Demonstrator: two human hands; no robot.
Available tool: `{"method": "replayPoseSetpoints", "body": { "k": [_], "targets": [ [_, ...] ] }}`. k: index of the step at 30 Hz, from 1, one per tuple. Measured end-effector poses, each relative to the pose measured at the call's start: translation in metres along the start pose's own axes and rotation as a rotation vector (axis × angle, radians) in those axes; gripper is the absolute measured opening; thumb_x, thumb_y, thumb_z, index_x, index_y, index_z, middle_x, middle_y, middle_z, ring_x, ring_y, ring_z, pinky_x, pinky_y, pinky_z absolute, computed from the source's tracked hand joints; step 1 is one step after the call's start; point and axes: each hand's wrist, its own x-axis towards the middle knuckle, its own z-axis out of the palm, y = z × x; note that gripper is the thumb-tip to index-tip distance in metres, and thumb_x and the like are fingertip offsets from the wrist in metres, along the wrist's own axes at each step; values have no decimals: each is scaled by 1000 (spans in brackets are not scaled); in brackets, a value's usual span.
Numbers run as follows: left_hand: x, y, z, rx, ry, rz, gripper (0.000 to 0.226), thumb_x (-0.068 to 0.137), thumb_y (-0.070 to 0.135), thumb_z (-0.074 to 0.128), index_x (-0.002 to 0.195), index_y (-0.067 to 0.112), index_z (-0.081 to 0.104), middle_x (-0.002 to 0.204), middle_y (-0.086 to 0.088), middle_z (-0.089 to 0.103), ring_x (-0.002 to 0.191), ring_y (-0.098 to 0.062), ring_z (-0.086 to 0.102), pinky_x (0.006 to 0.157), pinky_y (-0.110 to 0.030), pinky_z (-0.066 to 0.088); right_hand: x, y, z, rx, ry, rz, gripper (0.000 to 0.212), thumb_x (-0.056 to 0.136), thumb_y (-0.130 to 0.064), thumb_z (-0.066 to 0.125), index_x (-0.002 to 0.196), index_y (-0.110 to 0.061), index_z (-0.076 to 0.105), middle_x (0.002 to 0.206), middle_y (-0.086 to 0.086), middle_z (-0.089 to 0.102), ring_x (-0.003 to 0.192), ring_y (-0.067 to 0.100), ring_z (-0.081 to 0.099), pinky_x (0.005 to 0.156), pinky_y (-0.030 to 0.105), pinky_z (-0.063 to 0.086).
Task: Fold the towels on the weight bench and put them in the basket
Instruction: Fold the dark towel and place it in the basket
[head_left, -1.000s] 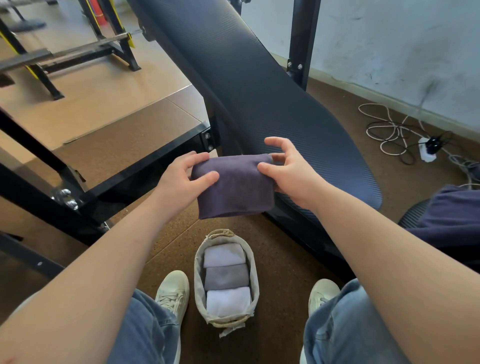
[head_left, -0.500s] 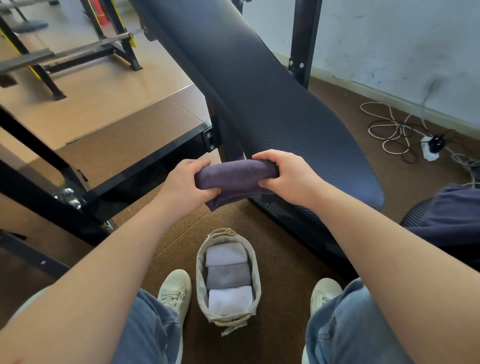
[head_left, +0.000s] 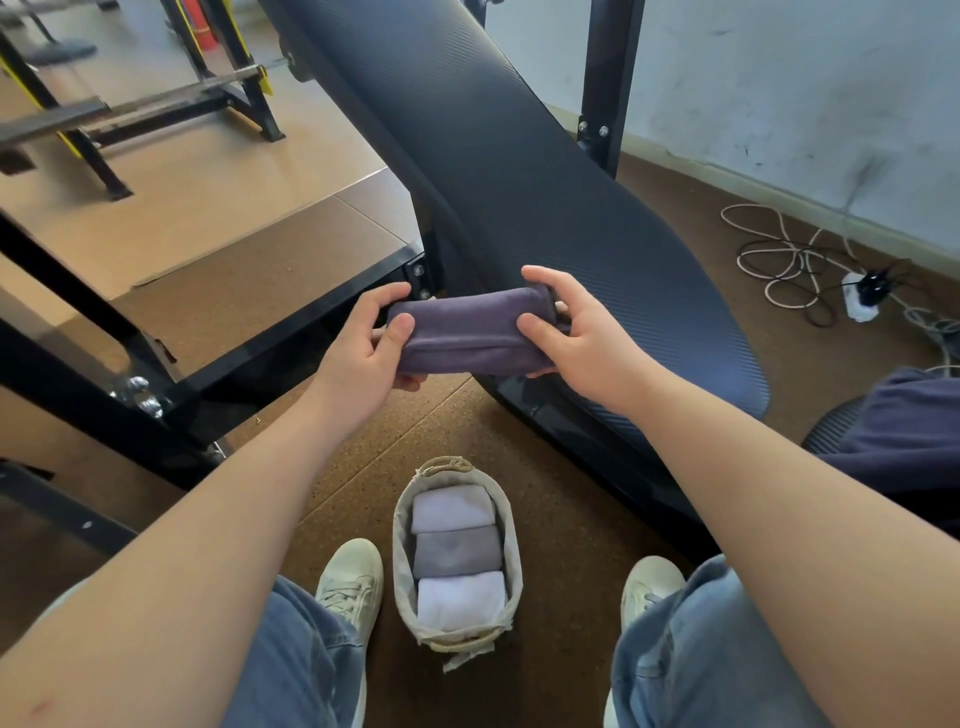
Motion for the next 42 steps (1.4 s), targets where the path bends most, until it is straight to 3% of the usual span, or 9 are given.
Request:
{"method": "replayPoseSetpoints", "body": {
  "k": [4, 7, 12, 15, 19, 22, 27, 34, 42],
  "targets": [
    [-1, -2, -1, 14, 45, -67, 47, 107, 38, 44, 152, 24, 38, 108, 0, 63, 69, -17, 66, 56, -20, 54, -1, 4, -1, 67, -62, 78, 70, 96, -24, 72, 156, -30, 37, 142, 4, 54, 114, 24, 67, 80, 46, 65],
    [-3, -3, -8, -27, -42, -101, 45, 102, 35, 56, 143, 17, 51, 90, -5, 66, 63, -14, 62, 58, -25, 53, -1, 5, -7, 34, -101, 127, 91, 64, -39, 89, 146, -27, 52, 132, -1, 66, 116, 21, 68, 90, 47, 62],
    [-17, -3, -7, 85, -173, -105, 55, 83, 18, 83, 132, 23, 58, 99, 1, 71, 65, -15, 70, 58, -25, 54, -3, 3, -7, -152, -68, 161, 37, 77, -24, 85, 110, -22, 68, 92, 5, 78, 84, 22, 78, 79, 47, 65],
    [-29, -7, -6, 201, -138, -76, 51, 86, 20, 81, 129, 27, 57, 102, 2, 69, 58, -16, 68, 52, -25, 56, -14, 2, 7, -226, -110, 463, 17, 99, -16, 68, 108, -3, 61, 69, 14, 73, 73, 20, 77, 67, 34, 63],
    [-44, -10, -13, 184, -148, -34, 52, 90, 11, 76, 134, 27, 54, 108, 2, 67, 66, -17, 74, 56, -34, 62, -38, 1, 4, 113, -148, 209, 40, 89, 10, 70, 123, -10, 63, 104, 13, 73, 88, 26, 75, 75, 44, 65],
    [-52, -12, -16, 130, -165, -17, 55, 88, 3, 75, 134, 26, 56, 114, 0, 68, 84, -19, 76, 66, -41, 65, -45, 5, 4, 211, -141, 254, 52, 81, 18, 73, 120, -17, 69, 118, 12, 72, 108, 31, 73, 84, 46, 64],
    [-62, -13, -17, 108, -138, -32, 52, 89, 25, 78, 136, 26, 58, 126, 4, 60, 109, -16, 64, 87, -35, 62, -55, 3, 11, 451, -200, 337, 35, 91, -8, 75, 125, -15, 69, 137, 10, 59, 123, 27, 60, 83, 46, 63],
    [-75, -43, 0, 114, -95, -80, 36, 90, 20, 76, 121, 29, 60, 129, 7, 53, 114, -15, 59, 88, -32, 60, -60, 25, 43, -211, -114, 132, 49, 89, -17, 76, 135, -31, 63, 140, -9, 47, 125, 14, 49, 100, 31, 49],
    [-73, -124, 30, 273, -245, -145, 38, 76, 13, 83, 107, 29, 66, 124, 6, 51, 116, -13, 54, 101, -31, 50, -58, 97, 89, -477, -252, 201, 49, 87, -16, 77, 129, -33, 60, 132, -7, 39, 114, 13, 53, 92, 23, 50]
  ]
}}
